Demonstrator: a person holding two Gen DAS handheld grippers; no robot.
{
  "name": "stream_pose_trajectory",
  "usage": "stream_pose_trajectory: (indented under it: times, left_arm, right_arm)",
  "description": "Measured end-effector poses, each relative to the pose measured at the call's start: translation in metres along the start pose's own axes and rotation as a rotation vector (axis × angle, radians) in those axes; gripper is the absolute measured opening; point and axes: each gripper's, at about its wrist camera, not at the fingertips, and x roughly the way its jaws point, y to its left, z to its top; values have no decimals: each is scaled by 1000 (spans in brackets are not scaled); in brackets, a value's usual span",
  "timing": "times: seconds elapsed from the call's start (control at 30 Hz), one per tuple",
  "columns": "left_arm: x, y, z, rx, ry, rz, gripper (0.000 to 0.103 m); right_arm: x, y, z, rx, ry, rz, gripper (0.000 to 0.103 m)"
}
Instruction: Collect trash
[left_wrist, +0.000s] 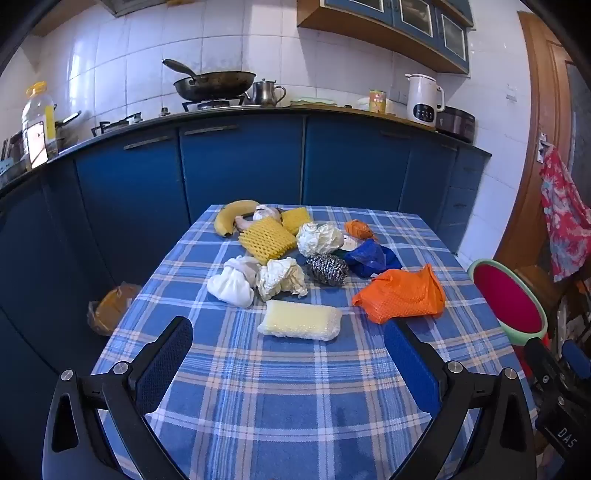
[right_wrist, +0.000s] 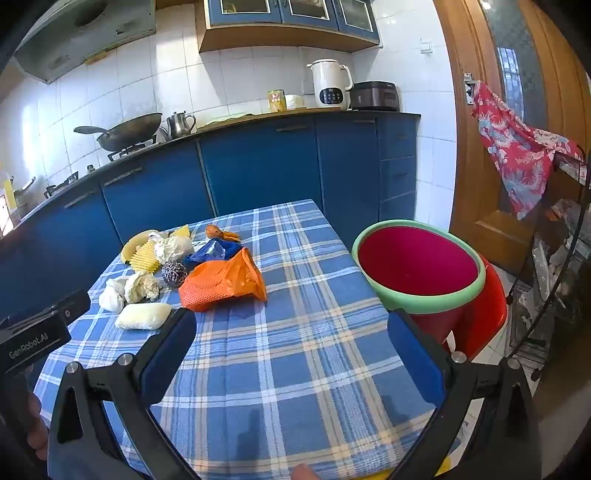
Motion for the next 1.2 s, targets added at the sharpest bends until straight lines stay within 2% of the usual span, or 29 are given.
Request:
stream_pose_trajectory:
  times: [1.2]
  left_arm:
    - [2,7,0,-41,14,-10,103]
  right_arm:
    - [-1,0,0,-1,-8,-7,102]
